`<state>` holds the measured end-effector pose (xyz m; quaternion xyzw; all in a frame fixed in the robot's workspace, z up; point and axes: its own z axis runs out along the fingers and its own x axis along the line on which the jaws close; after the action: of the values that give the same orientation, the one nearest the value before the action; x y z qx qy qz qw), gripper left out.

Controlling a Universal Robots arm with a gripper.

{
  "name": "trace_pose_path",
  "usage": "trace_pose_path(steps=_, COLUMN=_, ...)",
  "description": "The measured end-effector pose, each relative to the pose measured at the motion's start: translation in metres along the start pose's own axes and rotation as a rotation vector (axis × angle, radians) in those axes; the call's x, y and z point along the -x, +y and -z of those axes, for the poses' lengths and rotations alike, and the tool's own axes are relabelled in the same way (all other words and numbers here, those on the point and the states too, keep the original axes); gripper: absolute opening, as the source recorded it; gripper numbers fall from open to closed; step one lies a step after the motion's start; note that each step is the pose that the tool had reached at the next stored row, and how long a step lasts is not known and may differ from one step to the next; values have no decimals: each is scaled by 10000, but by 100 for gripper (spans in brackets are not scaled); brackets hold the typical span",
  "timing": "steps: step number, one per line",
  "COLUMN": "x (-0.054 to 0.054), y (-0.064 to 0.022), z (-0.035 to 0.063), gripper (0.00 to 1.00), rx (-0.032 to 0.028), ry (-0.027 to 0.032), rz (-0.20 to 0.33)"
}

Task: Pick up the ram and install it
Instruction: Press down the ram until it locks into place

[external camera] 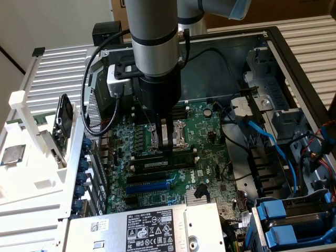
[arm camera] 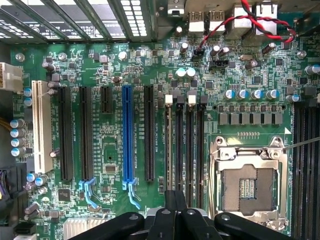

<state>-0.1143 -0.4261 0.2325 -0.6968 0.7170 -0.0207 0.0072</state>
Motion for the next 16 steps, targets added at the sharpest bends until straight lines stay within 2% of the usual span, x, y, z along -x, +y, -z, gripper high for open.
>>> trace_pose_path(steps=16, x=-1, y=2, z=-46, gripper=11, rx=6, ry=5, rz=0)
